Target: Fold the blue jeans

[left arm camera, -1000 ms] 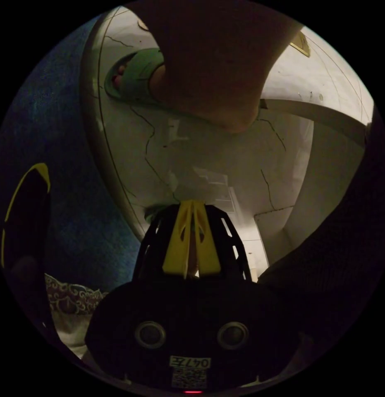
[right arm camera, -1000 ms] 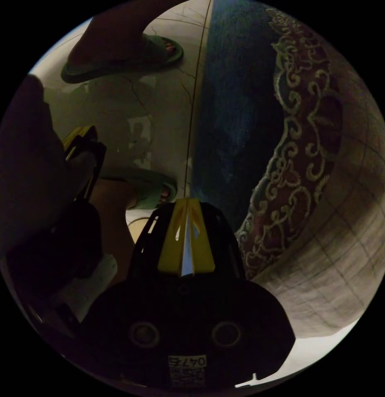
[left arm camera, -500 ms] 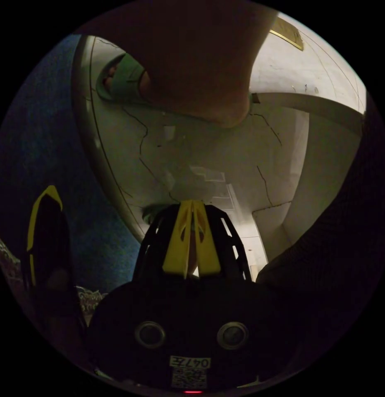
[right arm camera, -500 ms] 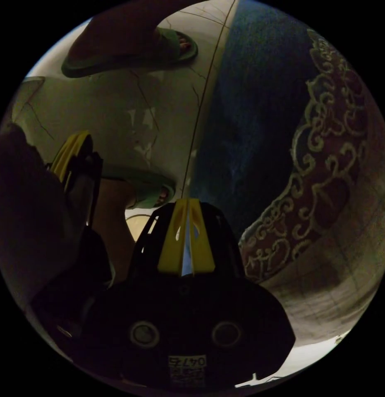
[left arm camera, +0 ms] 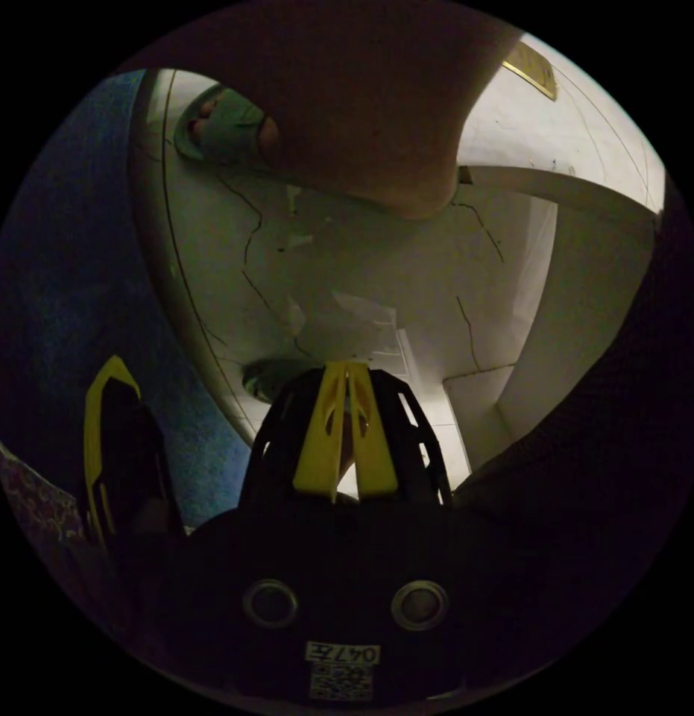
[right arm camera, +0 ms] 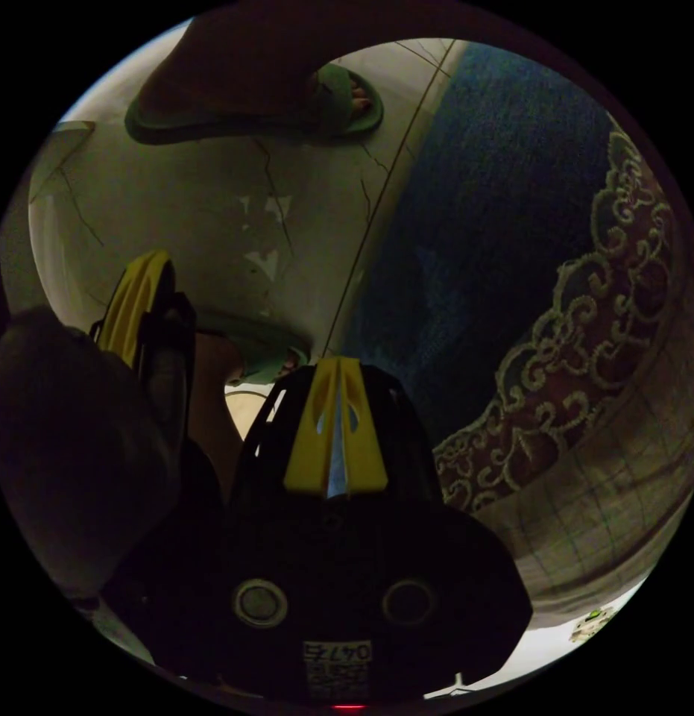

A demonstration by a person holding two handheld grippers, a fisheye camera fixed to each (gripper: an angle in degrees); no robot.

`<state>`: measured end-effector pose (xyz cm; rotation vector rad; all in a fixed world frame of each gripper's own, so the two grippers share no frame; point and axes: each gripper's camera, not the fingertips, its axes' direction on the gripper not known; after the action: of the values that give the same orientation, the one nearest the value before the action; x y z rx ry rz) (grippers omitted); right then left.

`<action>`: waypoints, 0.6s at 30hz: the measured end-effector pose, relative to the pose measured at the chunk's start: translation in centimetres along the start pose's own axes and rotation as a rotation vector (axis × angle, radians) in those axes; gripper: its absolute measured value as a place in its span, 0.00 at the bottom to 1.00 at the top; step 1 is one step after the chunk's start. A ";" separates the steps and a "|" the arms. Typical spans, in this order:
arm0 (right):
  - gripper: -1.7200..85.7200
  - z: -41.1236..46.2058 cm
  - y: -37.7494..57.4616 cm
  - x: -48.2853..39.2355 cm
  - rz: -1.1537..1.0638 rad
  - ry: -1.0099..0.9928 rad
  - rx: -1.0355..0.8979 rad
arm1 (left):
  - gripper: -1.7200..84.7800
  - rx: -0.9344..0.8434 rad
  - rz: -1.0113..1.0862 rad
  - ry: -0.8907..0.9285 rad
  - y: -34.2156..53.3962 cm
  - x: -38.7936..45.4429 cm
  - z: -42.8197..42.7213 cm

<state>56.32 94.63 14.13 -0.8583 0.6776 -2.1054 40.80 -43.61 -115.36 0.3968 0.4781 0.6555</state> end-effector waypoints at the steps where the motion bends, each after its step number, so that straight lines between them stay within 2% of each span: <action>1: 0.01 0.1 0.0 -0.1 -0.003 -0.002 0.000 | 0.01 0.000 0.000 0.001 0.0 0.0 0.1; 18: 0.01 0.9 0.0 -1.5 -0.049 0.004 -0.028 | 0.01 0.009 -0.042 0.036 0.1 -0.1 2.6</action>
<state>57.70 95.64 14.21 -0.8946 0.6959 -2.1466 42.06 -44.13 -113.19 0.3829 0.5230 0.6205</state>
